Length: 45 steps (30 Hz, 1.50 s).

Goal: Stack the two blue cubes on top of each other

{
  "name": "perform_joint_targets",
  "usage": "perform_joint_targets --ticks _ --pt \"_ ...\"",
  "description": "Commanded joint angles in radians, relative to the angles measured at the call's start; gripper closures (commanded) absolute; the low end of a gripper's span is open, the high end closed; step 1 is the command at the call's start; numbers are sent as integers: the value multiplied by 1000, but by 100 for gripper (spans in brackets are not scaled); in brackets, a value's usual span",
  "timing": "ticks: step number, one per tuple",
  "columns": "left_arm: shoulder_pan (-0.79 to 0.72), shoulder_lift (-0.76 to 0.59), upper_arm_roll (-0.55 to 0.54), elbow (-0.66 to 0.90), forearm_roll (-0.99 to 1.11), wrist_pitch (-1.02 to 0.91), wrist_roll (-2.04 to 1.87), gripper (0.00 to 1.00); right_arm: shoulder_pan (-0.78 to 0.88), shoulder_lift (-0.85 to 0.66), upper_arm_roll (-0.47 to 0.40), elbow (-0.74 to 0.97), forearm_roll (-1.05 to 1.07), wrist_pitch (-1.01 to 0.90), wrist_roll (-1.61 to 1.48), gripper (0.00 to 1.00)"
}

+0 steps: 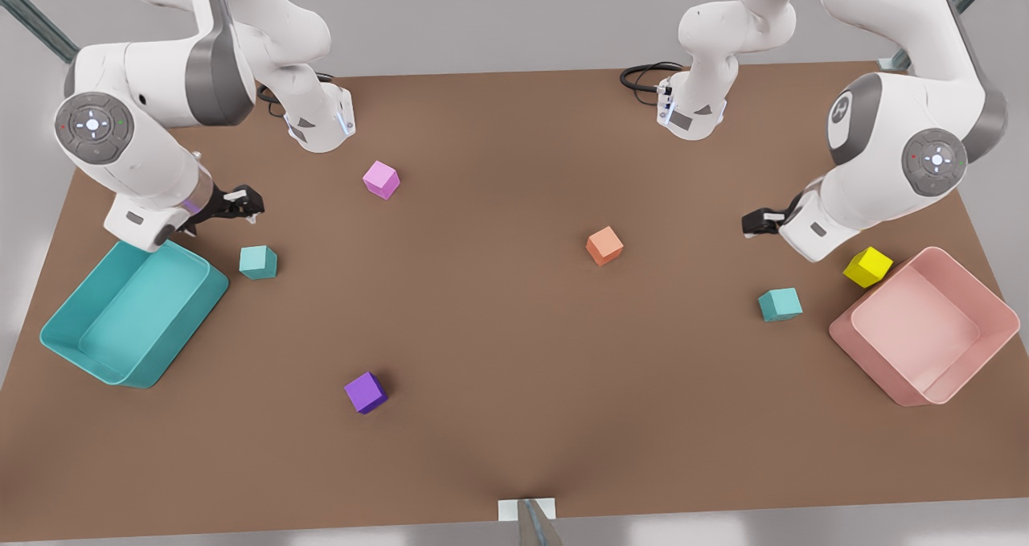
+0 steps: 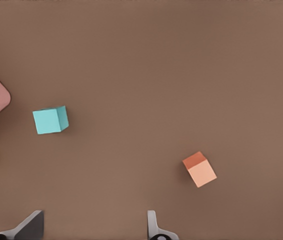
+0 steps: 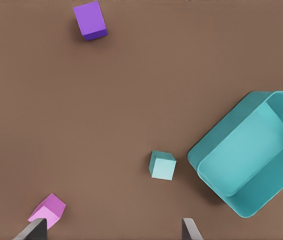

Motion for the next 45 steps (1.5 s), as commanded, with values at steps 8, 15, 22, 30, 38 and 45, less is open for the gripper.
perform_joint_targets --ticks 8,15,22,30,38,45 --pt "2 13 -1 -4 0 -33 -54 0 -105 87 -20 -175 -6 200 -47 0" --pt "0 13 -1 -4 -2 -79 -57 0 -210 58 -26 -447 31 408 114 0" --pt "2 13 -1 -1 -4 -89 -59 0 -260 59 -32 -645 42 701 179 0" --pt "0 13 -1 -1 -4 -91 -59 0 -285 61 -31 -800 48 836 136 0" --pt "5 22 -1 -4 -4 -114 -59 0 -318 62 -35 -872 39 957 -284 0" --pt "6 22 -1 -4 -4 -119 -60 0 -346 84 -37 -913 34 1003 -332 0"
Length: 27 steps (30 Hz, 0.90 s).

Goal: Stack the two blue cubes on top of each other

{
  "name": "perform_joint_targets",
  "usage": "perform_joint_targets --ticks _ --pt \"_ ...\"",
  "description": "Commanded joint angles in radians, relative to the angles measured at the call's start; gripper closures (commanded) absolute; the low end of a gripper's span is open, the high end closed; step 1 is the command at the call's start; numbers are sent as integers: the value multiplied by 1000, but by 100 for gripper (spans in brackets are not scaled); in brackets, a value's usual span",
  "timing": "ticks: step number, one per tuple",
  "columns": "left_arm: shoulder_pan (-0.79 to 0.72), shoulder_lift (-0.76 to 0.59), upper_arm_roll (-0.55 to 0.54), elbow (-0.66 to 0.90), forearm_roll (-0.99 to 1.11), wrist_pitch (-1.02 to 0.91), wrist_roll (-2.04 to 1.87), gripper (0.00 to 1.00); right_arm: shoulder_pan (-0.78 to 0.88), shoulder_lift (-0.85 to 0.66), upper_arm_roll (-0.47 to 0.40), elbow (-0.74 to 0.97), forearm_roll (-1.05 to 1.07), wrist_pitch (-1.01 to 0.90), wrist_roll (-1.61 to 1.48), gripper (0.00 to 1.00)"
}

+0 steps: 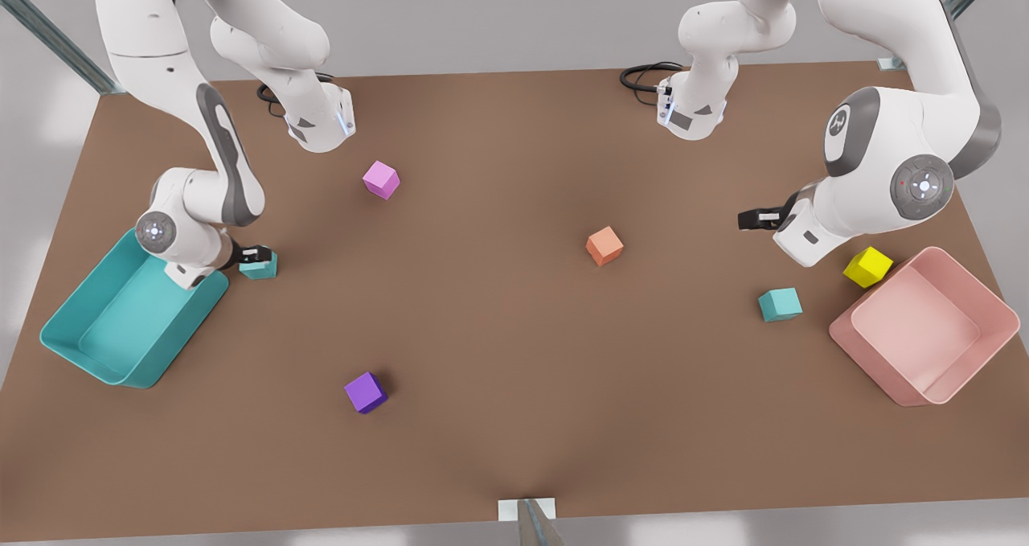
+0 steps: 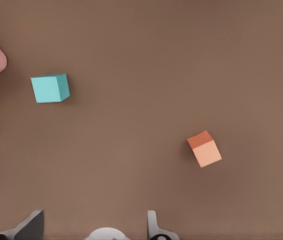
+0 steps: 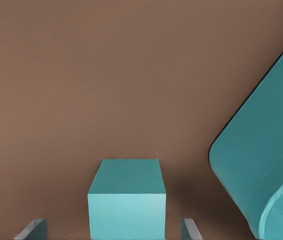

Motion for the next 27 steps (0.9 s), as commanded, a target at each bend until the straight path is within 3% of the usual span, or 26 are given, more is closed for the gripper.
perform_joint_targets --ticks 1,18,27 --pt "0 -1 -1 0 0 -10 -6 0 -13 3 0 -9 0 50 -232 0" --pt "0 7 -1 0 0 -10 -6 0 -39 32 3 -48 57 68 -221 0" --pt "0 8 -1 0 0 -10 -6 0 -39 55 3 -92 57 192 -214 0"
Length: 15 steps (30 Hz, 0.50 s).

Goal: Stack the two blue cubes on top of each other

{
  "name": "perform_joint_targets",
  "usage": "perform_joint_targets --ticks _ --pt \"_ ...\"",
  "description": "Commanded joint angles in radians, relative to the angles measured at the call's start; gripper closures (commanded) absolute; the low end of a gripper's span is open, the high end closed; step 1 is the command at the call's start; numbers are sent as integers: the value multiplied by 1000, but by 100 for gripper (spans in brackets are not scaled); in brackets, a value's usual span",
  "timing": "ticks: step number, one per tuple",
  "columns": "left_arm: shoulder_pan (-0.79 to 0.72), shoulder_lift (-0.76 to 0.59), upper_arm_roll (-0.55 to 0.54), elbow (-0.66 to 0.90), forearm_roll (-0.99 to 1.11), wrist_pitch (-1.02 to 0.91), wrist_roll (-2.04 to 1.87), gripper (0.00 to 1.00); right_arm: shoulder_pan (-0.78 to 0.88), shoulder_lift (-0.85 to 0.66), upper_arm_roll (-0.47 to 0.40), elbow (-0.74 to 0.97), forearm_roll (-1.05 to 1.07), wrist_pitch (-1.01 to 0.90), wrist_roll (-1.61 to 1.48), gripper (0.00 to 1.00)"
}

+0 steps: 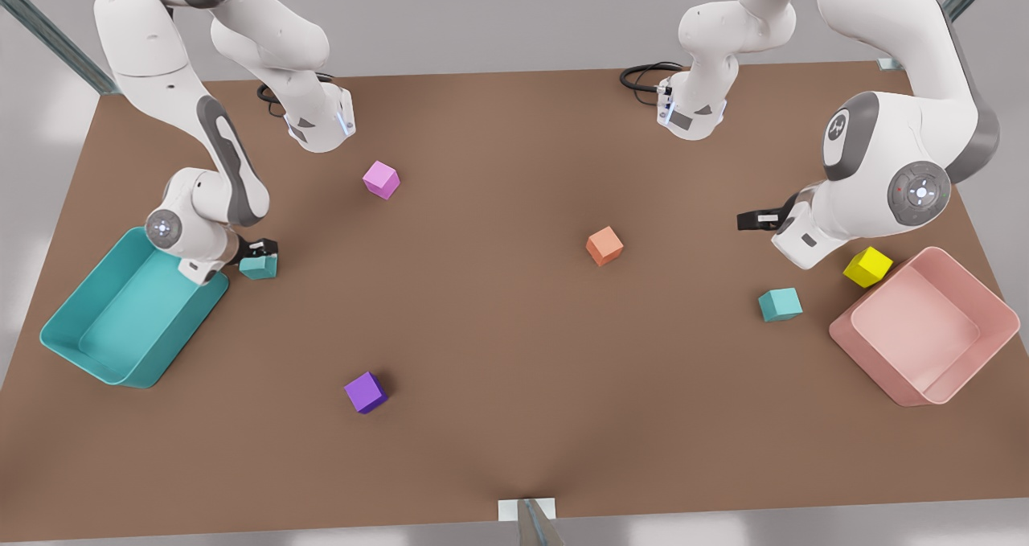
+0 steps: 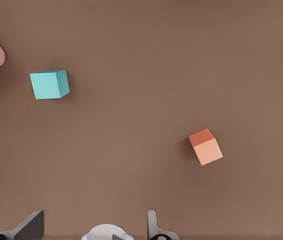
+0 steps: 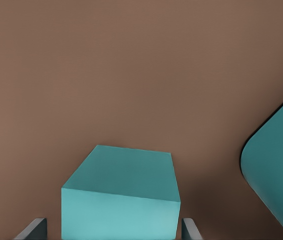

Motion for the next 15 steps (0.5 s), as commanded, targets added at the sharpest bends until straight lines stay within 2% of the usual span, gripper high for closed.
perform_joint_targets --ticks 1,7,10,15 --pt "1 -1 -1 0 0 -1 -1 0 -1 22 0 -4 3 107 -46 0" --pt "1 4 -1 0 0 -1 0 0 -4 36 0 -4 3 130 -45 2" --pt "1 4 -1 0 0 -1 0 0 -4 36 0 -1 3 130 -44 37" --pt "1 7 -1 0 0 -1 0 0 2 25 15 24 4 121 -43 39"
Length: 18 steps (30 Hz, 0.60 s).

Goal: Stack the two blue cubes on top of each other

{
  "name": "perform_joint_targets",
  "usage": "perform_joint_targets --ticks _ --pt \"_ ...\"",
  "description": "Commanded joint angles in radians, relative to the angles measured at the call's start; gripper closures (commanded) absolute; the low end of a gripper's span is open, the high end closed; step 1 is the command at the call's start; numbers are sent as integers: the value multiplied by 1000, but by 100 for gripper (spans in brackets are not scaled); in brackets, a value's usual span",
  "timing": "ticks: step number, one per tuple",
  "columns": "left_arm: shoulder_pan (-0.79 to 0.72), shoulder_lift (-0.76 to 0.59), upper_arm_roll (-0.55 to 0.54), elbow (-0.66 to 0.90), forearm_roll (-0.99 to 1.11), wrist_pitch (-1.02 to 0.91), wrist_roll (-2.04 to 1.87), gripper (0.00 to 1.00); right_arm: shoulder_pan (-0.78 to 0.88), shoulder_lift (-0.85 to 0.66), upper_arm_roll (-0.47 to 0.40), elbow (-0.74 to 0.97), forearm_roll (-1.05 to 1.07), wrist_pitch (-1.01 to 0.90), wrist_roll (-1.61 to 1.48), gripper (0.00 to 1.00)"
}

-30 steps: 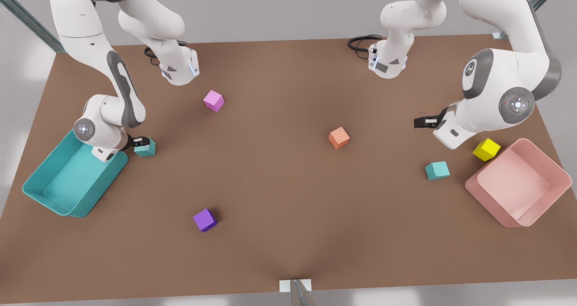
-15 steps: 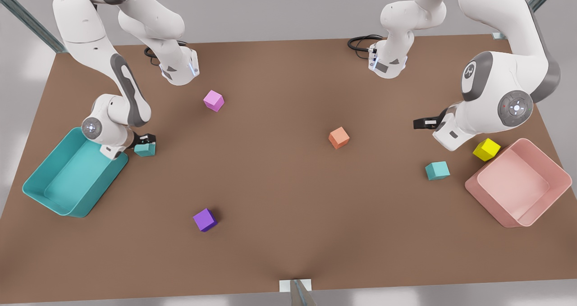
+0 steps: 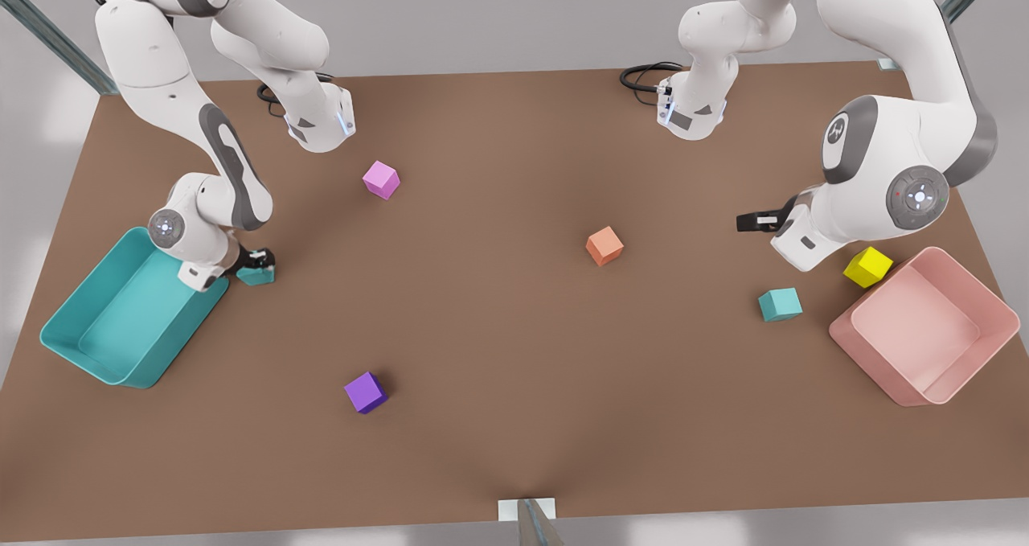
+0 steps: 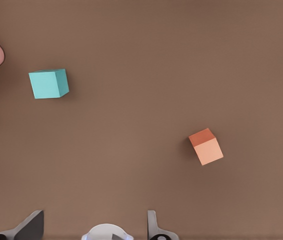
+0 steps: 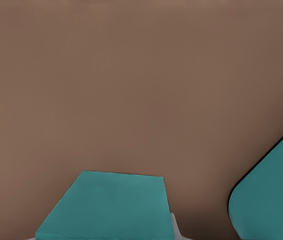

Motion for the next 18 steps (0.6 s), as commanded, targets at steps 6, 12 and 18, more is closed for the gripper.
perform_joint_targets --ticks 6,12,18 --pt "104 16 -1 0 1 16 -3 0 406 -92 232 83 243 -71 579 39" --pt "75 8 220 -257 5 495 -12 0 809 337 223 689 48 -73 1424 39" --pt "75 62 291 -452 -24 840 102 0 963 586 171 973 -42 -73 1645 39"
